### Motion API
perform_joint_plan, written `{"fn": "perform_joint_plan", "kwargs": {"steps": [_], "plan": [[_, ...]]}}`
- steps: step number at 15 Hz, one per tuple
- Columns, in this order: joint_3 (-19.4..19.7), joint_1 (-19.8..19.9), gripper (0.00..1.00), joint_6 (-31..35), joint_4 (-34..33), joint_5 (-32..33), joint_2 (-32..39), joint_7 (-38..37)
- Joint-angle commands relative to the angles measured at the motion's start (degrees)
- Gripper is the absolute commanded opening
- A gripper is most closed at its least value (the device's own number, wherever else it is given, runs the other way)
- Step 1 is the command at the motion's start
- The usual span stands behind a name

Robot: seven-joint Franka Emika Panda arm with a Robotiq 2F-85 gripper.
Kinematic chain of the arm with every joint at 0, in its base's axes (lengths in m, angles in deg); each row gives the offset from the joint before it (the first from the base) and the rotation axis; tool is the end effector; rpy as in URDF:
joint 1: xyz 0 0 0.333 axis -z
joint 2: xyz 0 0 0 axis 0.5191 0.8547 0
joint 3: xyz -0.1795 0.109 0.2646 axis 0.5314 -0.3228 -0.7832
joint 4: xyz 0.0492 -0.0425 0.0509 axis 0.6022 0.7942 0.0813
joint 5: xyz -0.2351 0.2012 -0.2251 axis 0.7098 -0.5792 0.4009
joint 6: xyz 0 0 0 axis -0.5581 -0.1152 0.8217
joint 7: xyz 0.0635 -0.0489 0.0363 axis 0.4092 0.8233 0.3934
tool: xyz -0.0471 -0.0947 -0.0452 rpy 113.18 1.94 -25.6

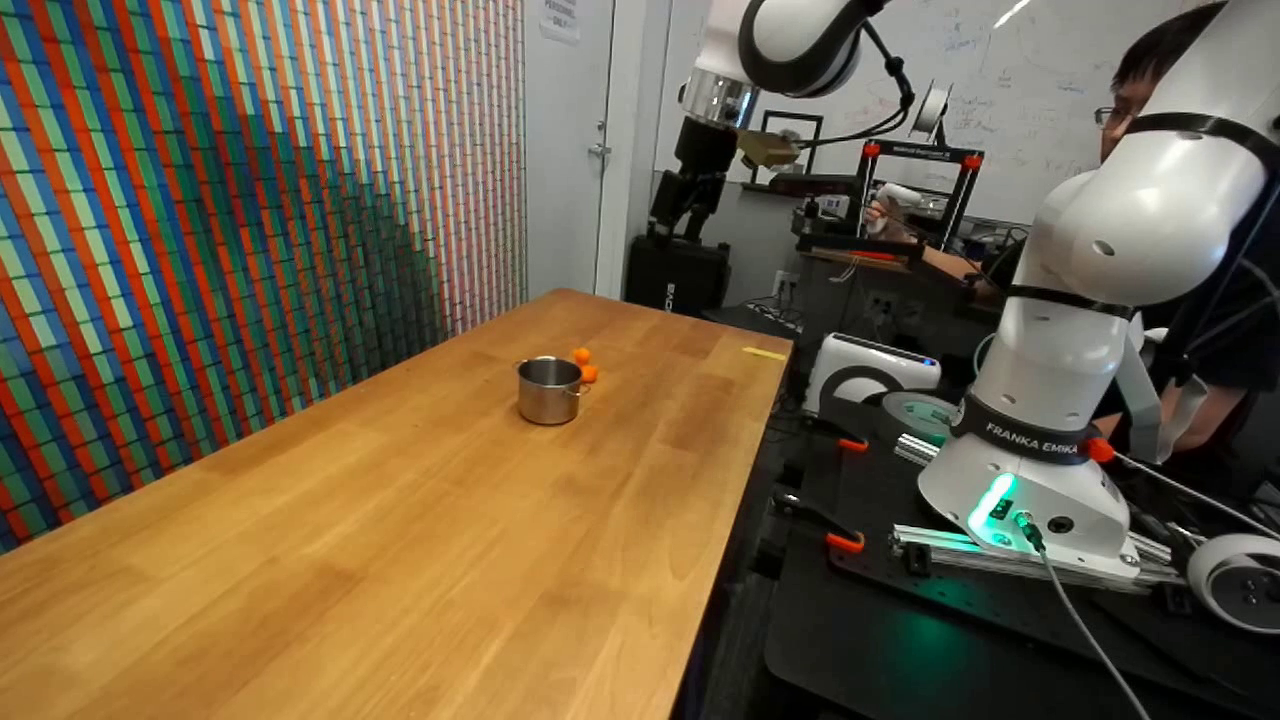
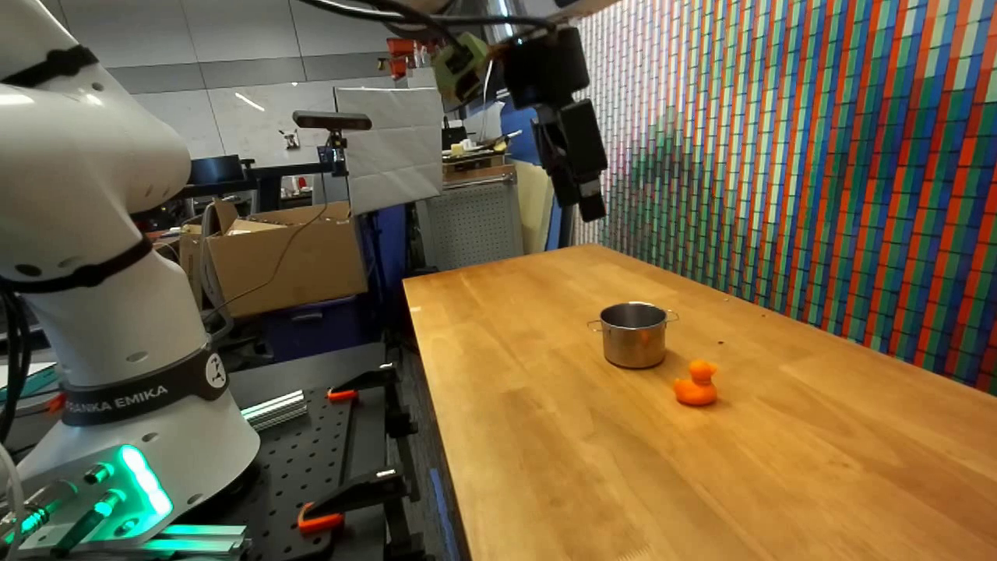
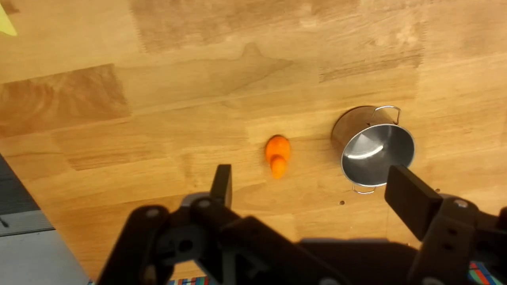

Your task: Put the orange rubber duck in the pot

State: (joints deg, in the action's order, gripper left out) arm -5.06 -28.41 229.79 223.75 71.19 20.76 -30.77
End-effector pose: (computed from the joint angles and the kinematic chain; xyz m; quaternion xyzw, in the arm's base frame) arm 0.4199 -0.0394 0.4033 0.9943 -0.0486 0.0945 0.0103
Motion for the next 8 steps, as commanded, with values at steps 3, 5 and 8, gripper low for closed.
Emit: {"fn": "perform_joint_plan", "kwargs": {"steps": [3,5,8], "plan": [[-1.02,-0.36,1.0,1.91,-16.27,1.46,21.69,-0.36],[-0.48,-0.33,1.0,1.44,-20.75,3.66,27.23,-1.12],[0.62,-0.9,1.0,1.55,-24.99,5.23,33.63,-1.62]]}}
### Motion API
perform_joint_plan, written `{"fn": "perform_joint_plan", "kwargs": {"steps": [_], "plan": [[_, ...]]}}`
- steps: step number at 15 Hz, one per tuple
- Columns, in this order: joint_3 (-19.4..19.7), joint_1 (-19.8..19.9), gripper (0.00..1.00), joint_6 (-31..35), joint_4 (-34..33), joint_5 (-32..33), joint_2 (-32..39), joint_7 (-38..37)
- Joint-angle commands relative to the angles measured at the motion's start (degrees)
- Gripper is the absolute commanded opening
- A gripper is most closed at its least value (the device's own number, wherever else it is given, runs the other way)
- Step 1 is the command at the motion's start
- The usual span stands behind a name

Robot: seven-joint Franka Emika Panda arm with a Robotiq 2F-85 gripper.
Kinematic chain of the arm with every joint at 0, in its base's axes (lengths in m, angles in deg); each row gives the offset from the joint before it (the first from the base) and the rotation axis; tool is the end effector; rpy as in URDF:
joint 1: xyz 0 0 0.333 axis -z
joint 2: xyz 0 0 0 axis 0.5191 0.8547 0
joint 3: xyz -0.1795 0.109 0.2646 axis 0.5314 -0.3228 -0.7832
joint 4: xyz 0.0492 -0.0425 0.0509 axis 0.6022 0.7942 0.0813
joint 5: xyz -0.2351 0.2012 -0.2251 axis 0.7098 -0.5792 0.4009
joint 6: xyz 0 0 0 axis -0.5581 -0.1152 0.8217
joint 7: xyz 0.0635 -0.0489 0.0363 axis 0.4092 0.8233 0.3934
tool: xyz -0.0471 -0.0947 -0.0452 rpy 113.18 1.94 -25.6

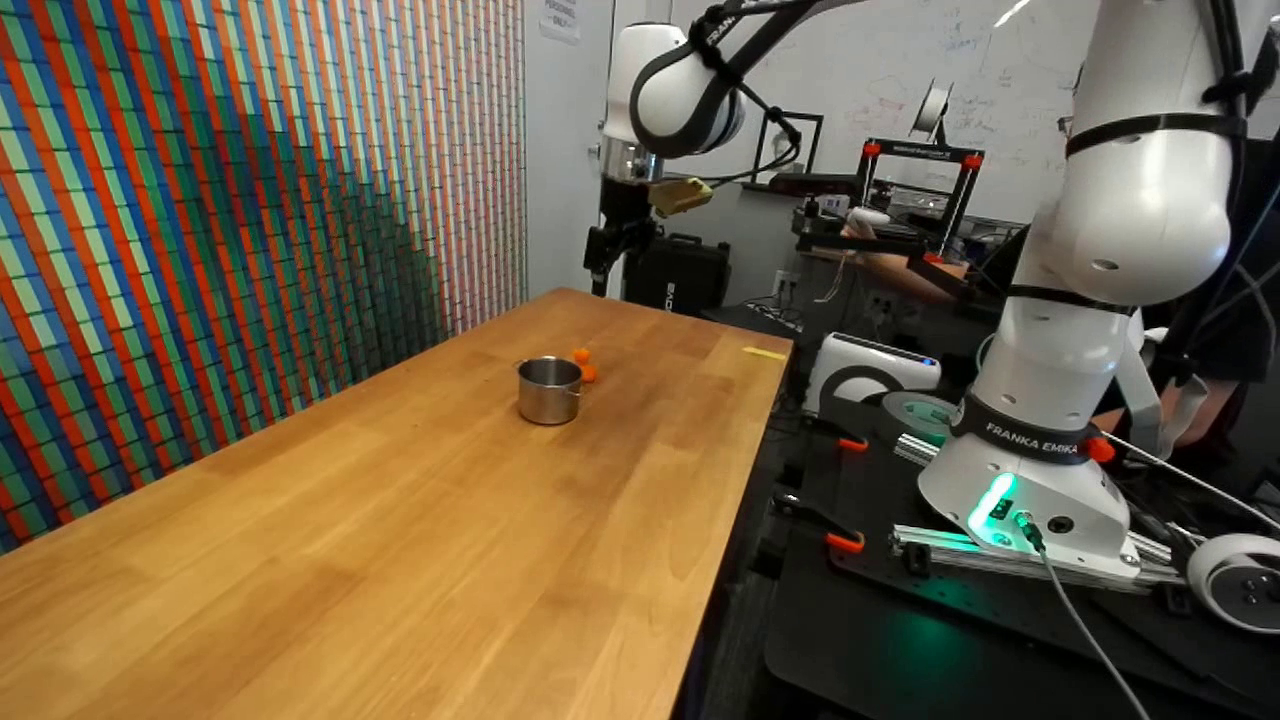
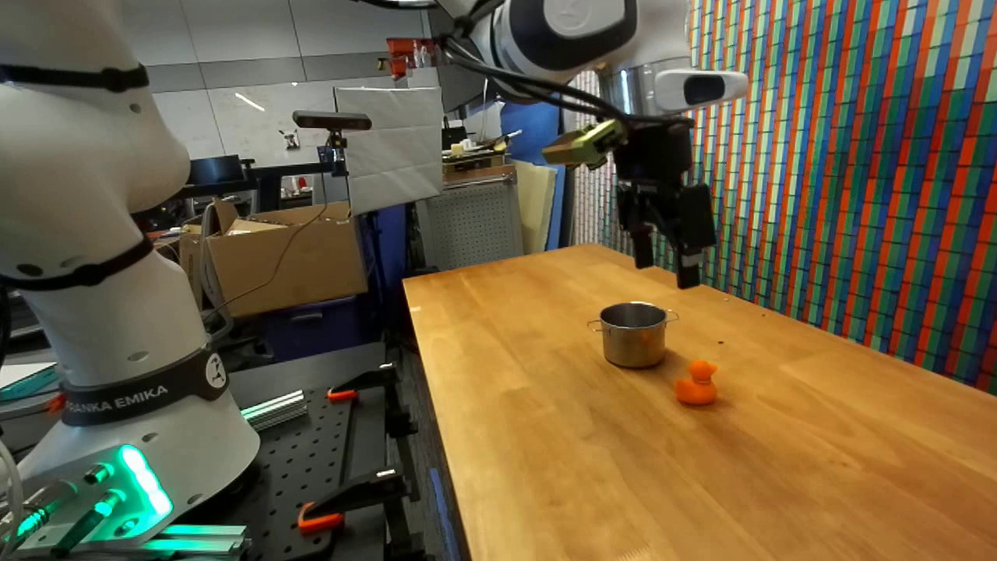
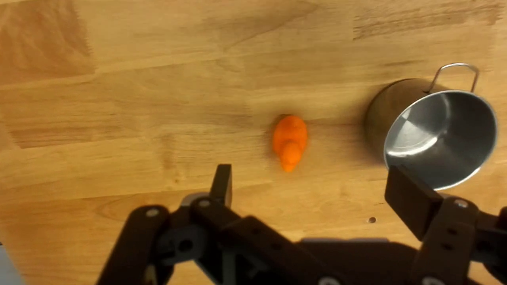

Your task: Put the orange rubber duck in the pot

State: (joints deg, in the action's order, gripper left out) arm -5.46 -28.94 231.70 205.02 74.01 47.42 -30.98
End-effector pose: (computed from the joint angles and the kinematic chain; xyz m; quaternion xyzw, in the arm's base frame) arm 0.5396 -0.0412 0.3216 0.9984 -0.0223 0.0417 0.0320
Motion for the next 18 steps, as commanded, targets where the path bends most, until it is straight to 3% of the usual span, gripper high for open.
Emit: {"fn": "perform_joint_plan", "kwargs": {"steps": [1,6,14,17,18], "plan": [[1.25,-0.56,1.0,-0.42,-7.23,2.68,8.76,-1.36],[1.4,-1.17,1.0,1.51,-8.03,2.13,14.95,-1.32],[5.92,-5.13,1.0,13.85,-9.98,6.71,22.99,-6.33],[6.26,-5.73,1.0,15.49,-11.28,5.49,25.78,-6.66],[5.85,-5.5,0.75,15.35,-11.44,4.75,26.5,-6.51]]}}
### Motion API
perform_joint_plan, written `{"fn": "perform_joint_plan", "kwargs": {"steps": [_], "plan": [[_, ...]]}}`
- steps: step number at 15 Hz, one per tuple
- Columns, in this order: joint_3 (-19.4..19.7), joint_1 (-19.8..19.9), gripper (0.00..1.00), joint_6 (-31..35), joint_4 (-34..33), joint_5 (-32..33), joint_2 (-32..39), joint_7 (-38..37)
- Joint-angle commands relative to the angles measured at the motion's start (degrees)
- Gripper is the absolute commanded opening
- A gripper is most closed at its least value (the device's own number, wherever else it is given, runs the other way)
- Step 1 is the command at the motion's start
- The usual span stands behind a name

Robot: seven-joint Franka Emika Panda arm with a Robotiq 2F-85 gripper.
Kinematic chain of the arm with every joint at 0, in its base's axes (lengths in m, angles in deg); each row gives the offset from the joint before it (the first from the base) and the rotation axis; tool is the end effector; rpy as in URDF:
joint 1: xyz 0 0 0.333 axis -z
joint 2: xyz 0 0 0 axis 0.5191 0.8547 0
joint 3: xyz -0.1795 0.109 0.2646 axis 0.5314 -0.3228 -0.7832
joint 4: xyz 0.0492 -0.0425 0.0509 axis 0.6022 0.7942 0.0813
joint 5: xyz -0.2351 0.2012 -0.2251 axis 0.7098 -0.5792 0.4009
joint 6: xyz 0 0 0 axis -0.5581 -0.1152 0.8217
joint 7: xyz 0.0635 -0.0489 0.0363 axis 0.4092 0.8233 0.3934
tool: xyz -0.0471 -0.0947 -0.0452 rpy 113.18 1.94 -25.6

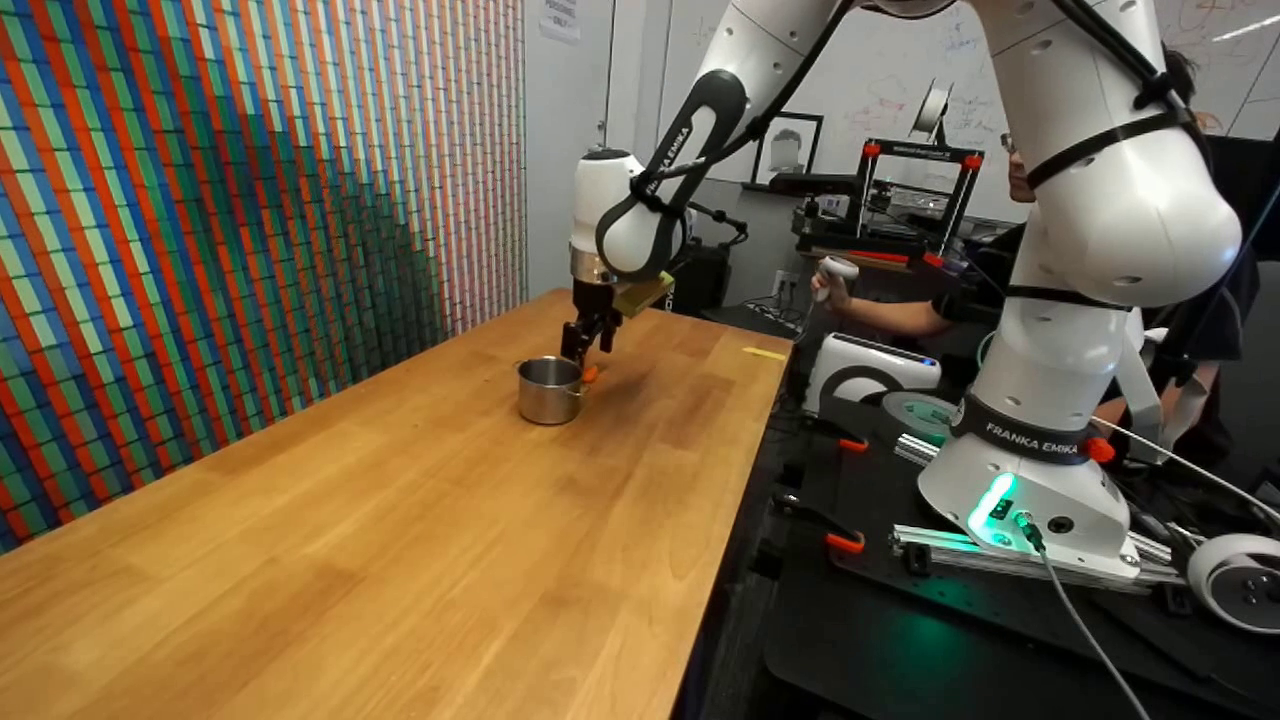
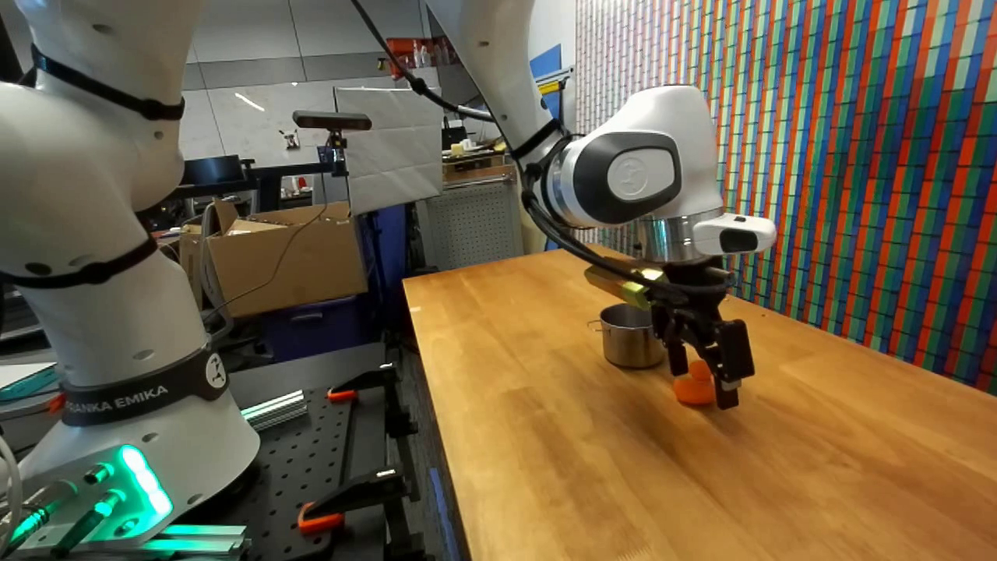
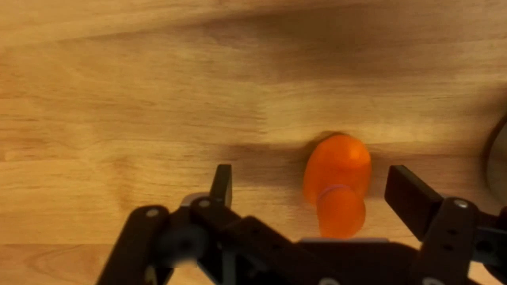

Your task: Put the orange rubber duck in the pot

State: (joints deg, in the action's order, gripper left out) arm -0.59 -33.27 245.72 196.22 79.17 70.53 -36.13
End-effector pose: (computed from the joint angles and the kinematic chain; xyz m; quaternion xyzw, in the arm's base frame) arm 0.5889 -0.0436 0.1747 0.9967 -0.0150 0.0408 0.0687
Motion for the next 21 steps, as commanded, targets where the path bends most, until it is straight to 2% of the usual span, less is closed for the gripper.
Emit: {"fn": "perform_joint_plan", "kwargs": {"steps": [1,4,8,11,15,21], "plan": [[0.67,-1.01,0.74,1.04,-2.87,-0.93,4.03,-1.36],[-0.02,-0.53,0.49,0.79,-3.42,-2.14,5.0,-0.89],[0.49,-0.47,0.21,0.69,-4.05,-1.73,4.42,-0.46],[-0.36,0.16,0.2,-1.31,-4.63,-2.15,3.02,0.79],[-5.27,2.52,0.21,-6.07,-5.0,-6.01,-1.77,4.83],[-10.3,4.29,0.2,-17.53,-6.1,-13.24,-9.18,10.49]]}}
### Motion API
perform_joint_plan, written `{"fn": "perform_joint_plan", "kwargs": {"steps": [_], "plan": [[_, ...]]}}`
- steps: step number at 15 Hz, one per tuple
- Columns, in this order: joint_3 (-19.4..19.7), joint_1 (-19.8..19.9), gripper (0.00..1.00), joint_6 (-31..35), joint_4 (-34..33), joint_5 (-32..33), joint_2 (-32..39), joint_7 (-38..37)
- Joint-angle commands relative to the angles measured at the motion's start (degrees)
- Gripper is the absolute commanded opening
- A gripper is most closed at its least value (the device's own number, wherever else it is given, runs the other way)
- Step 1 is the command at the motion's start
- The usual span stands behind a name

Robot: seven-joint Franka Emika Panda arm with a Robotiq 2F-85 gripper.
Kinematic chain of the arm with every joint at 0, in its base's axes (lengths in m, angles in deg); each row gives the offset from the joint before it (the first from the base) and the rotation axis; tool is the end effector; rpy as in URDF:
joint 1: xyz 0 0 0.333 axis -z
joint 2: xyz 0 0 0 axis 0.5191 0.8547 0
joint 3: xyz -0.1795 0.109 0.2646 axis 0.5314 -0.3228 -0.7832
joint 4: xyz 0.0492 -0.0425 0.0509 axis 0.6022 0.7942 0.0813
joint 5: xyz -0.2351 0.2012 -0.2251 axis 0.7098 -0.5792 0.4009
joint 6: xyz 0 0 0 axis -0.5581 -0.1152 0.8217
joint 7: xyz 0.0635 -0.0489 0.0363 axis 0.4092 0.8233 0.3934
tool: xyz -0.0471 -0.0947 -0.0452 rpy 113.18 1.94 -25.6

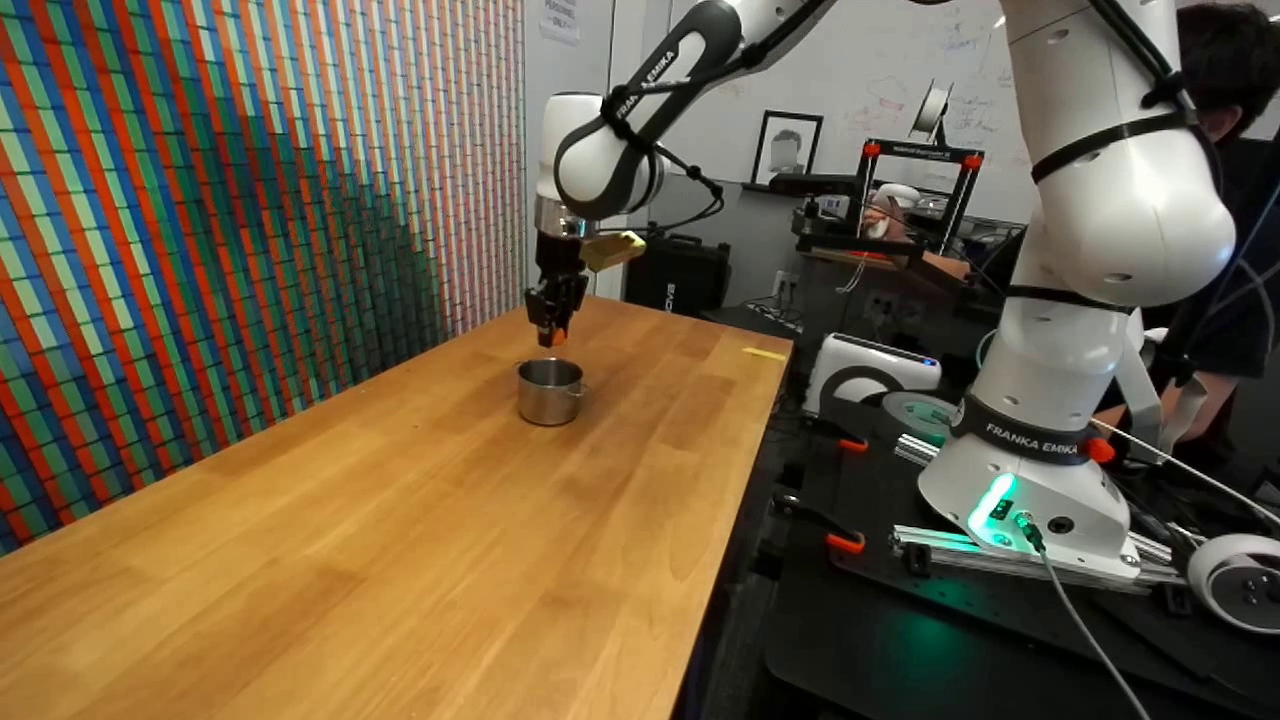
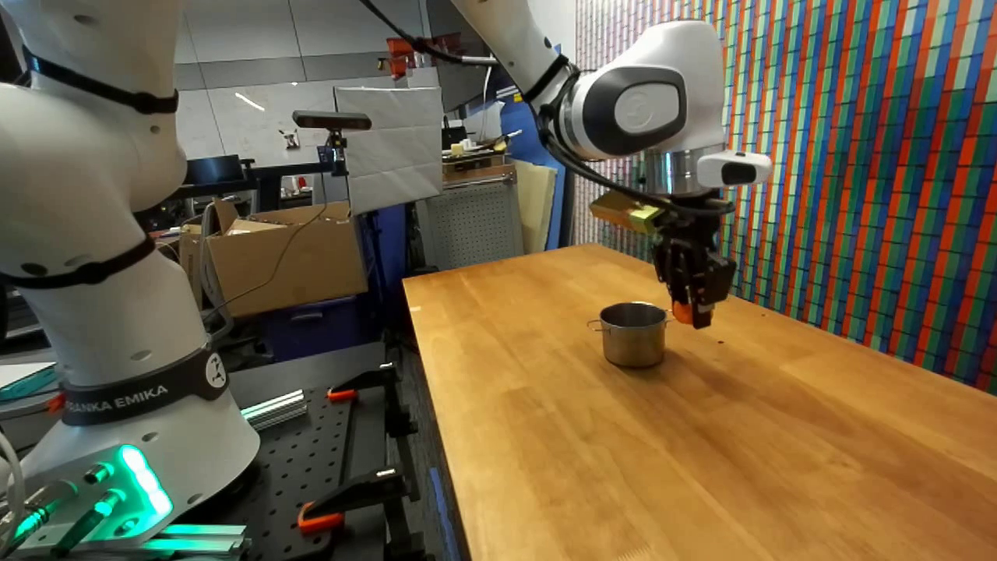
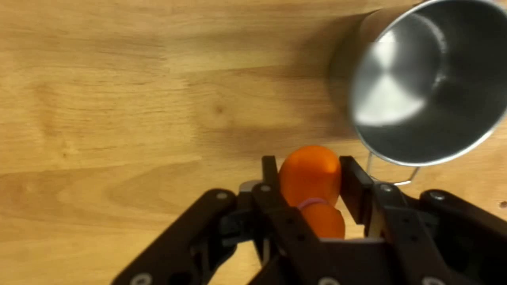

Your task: Put the orange rubber duck in the pot

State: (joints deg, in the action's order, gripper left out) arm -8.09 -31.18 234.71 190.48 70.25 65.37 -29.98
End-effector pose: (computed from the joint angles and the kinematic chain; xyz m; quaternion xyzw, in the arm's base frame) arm 0.6188 0.0050 0.2459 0.9992 0.0028 0.0390 0.0043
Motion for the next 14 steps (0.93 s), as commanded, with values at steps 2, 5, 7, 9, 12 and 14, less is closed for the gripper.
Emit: {"fn": "perform_joint_plan", "kwargs": {"steps": [2,5,7,9,12,14], "plan": [[-4.05,2.73,0.2,-11.83,-0.23,-7.75,-6.18,6.53],[-4.22,2.22,0.2,-15.79,1.36,-10.93,-8.32,8.07],[-4.08,1.52,0.2,-14.45,3.09,-11.49,-8.85,8.23],[-4.07,0.84,0.2,-10.55,5.13,-10.79,-8.93,8.3],[-4.61,0.57,0.69,-8.17,6.54,-11.17,-8.15,8.8],[-4.61,0.29,0.73,-6.22,7.31,-10.51,-7.67,8.45]]}}
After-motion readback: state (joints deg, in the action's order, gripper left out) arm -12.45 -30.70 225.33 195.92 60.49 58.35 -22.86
